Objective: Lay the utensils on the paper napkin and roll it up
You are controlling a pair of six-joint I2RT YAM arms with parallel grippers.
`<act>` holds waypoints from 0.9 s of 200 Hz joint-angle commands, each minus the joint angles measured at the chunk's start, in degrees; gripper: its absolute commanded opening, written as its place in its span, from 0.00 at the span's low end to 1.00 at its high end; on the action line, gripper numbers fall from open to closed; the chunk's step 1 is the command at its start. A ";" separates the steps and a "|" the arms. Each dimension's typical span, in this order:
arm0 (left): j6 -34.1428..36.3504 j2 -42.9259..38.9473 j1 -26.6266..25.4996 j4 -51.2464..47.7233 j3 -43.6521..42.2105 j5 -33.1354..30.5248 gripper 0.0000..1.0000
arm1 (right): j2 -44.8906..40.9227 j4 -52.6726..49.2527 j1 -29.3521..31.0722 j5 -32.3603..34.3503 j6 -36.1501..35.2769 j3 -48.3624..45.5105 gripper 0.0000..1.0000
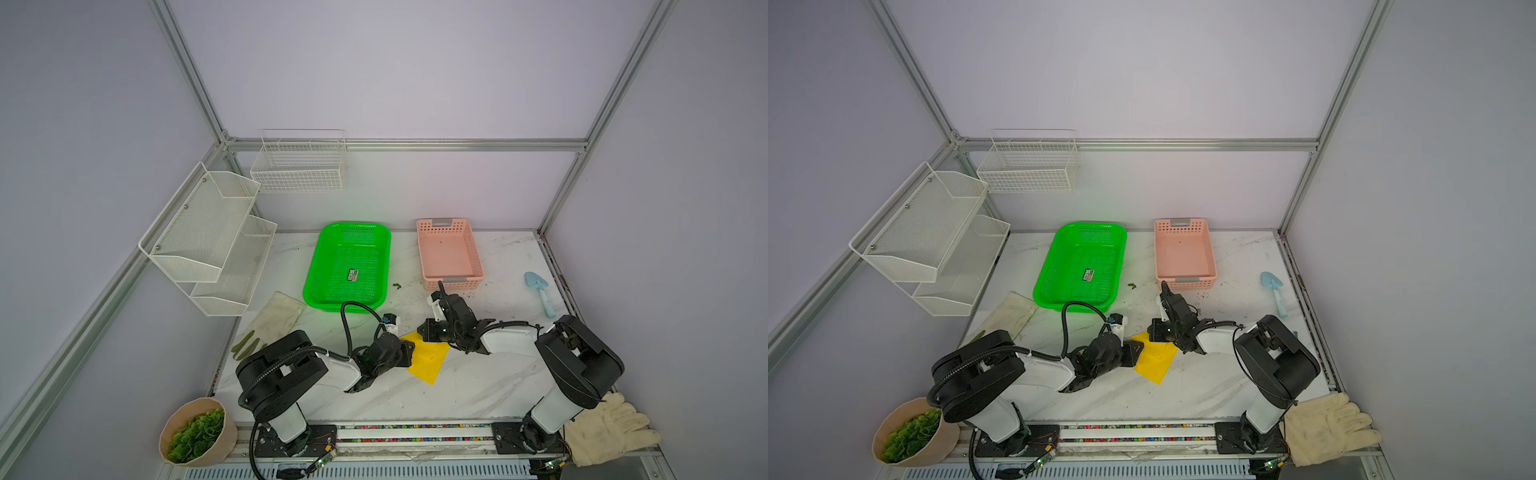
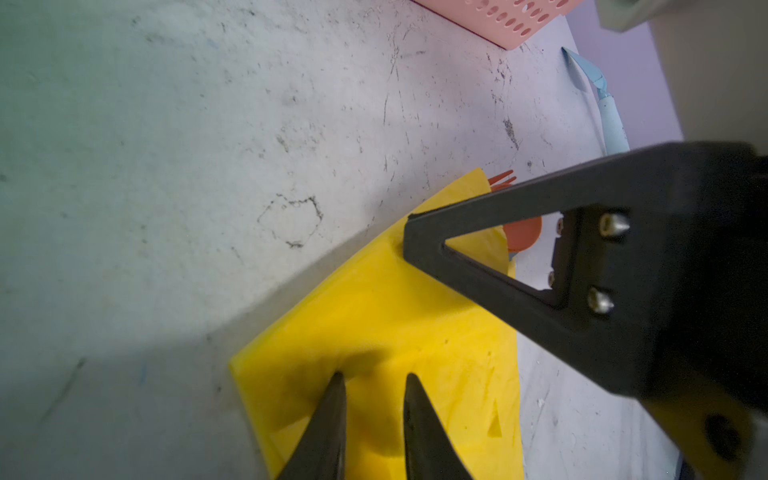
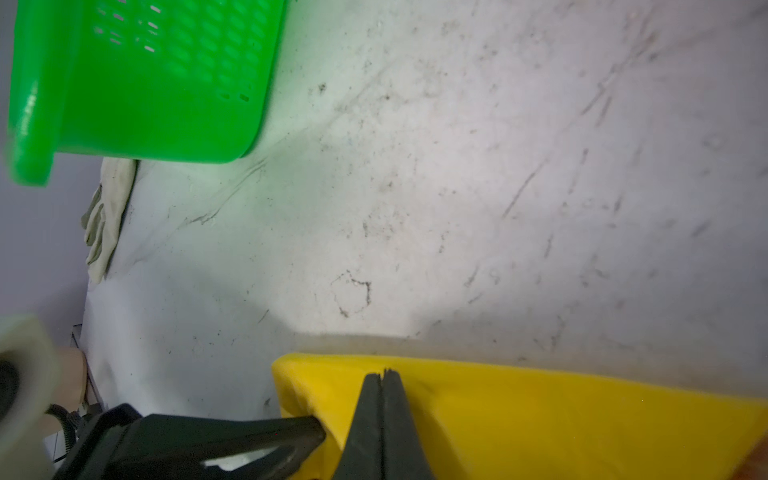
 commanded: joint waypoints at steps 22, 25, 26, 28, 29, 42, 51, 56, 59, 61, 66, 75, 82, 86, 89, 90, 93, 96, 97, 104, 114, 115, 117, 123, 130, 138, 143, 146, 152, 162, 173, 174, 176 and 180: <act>-0.50 -0.33 -0.01 -5.40 -2.45 -2.69 0.25 | -3.04 -0.64 -5.38 1.10 -0.46 -4.80 0.00; -0.50 -0.30 0.00 -5.40 -2.42 -2.67 0.25 | -3.31 -0.71 -5.88 1.14 -0.53 -5.10 0.00; -0.50 -0.29 0.00 -5.40 -2.42 -2.67 0.25 | -3.39 -0.72 -5.99 1.14 -0.54 -5.20 0.00; -0.50 -0.28 0.00 -5.40 -2.41 -2.71 0.25 | -3.56 -0.79 -6.29 1.19 -0.55 -5.36 0.00; -0.50 -0.28 0.00 -5.45 -2.41 -2.69 0.25 | -3.69 -0.80 -6.42 1.26 -0.55 -5.46 0.00; -0.48 -0.36 0.04 -5.42 -2.46 -2.83 0.25 | -4.93 -0.99 -8.30 1.50 -0.63 -6.61 0.00; -0.50 -0.32 0.00 -5.45 -2.45 -2.89 0.25 | -5.71 -1.14 -9.35 1.70 -0.68 -7.30 0.00; -0.51 -0.37 0.04 -5.50 -2.41 -2.93 0.25 | -6.27 -1.32 -9.87 2.07 -0.65 -7.63 0.00; -0.50 -0.37 0.00 -5.49 -2.47 -2.93 0.25 | -6.60 -1.39 -10.11 2.29 -0.64 -7.84 0.00; -0.50 -0.37 0.02 -5.53 -2.51 -2.86 0.25 | -6.84 -1.47 -10.24 2.40 -0.68 -7.95 0.00; -0.50 -0.46 0.00 -5.56 -2.58 -2.87 0.25 | -7.28 -1.52 -10.60 2.46 -0.56 -8.24 0.00; -0.50 -0.54 0.00 -5.58 -2.52 -2.93 0.25 | -8.09 -1.52 -11.01 2.47 -0.47 -8.59 0.00; -0.50 -0.71 0.00 -5.65 -2.61 -3.03 0.25 | -8.66 -1.52 -11.03 2.47 -0.38 -8.64 0.00; -0.50 -0.71 0.01 -5.68 -2.59 -3.14 0.25 | -9.08 -1.73 -11.02 2.40 -0.38 -8.44 0.00; -0.50 -0.72 0.00 -5.67 -2.59 -3.19 0.25 | -9.37 -1.96 -11.08 2.38 -0.59 -8.34 0.00; -0.50 -0.76 0.00 -5.67 -2.59 -3.19 0.25 | -9.37 -1.96 -11.08 2.38 -0.59 -8.34 0.00; -0.50 -0.76 0.00 -5.73 -2.59 -3.18 0.25 | -9.65 -2.29 -11.09 2.50 -0.99 -8.01 0.00; -0.50 -0.76 0.00 -5.75 -2.61 -3.19 0.25 | -9.87 -2.59 -11.11 2.61 -1.65 -7.84 0.00; -0.50 -0.78 0.00 -5.75 -2.64 -3.15 0.25 | -9.92 -2.76 -11.06 2.62 -1.85 -7.71 0.00; -0.50 -0.90 0.00 -5.87 -2.71 -3.27 0.25 | -10.90 -3.66 -11.02 3.03 -1.72 -7.09 0.00; -0.58 -1.06 0.00 -5.95 -2.77 -3.21 0.25 | -12.35 -3.77 -10.79 2.17 -1.06 -6.64 0.00; -0.58 -1.06 -0.05 -5.94 -2.77 -3.29 0.25 | -12.48 -3.74 -10.73 2.05 -0.94 -6.67 0.00; -0.59 -1.07 -0.01 -5.98 -2.77 -3.33 0.25 | -12.75 -3.66 -10.64 1.84 -0.80 -6.61 0.00; -0.59 -1.14 0.00 -6.02 -2.83 -3.33 0.25 | -13.65 -3.54 -10.07 1.64 -0.37 -6.36 0.00; -0.59 -1.11 0.00 -6.02 -2.90 -3.43 0.25 | -14.59 -3.69 -8.91 1.79 0.03 -5.82 0.00; -0.67 -1.15 -0.09 -6.10 -2.85 -3.60 0.25 | -15.07 -4.05 -7.26 2.34 0.51 -5.05 0.00; -0.70 -1.11 -0.09 -6.10 -2.89 -3.58 0.25 | -15.15 -4.07 -6.15 2.54 0.80 -4.57 0.00; -0.75 -1.09 -0.09 -6.16 -2.86 -3.63 0.25 | -15.11 -4.02 -5.37 2.65 0.98 -4.26 0.00; -0.76 -1.07 -0.09 -6.13 -2.79 -3.63 0.25 | -14.56 -3.82 -4.01 2.64 1.39 -3.70 0.00; -0.77 -0.95 -0.14 -6.09 -2.69 -3.56 0.25 | -13.31 -3.14 -1.62 2.72 2.18 -2.74 0.00; -0.76 -0.81 -0.18 -6.10 -2.60 -3.57 0.25 | -11.51 -1.97 0.75 2.75 2.99 -1.75 0.00; -0.81 -0.81 -0.18 -6.10 -2.55 -3.60 0.25 | -11.27 -1.87 0.97 2.74 3.06 -1.68 0.00; -0.77 -0.81 -0.18 -6.15 -2.56 -3.62 0.25 | -10.93 -1.70 1.36 2.73 3.23 -1.53 0.00; -0.84 -0.72 -0.18 -6.11 -2.50 -3.59 0.25 | -10.20 -1.34 2.00 2.73 3.43 -1.29 0.00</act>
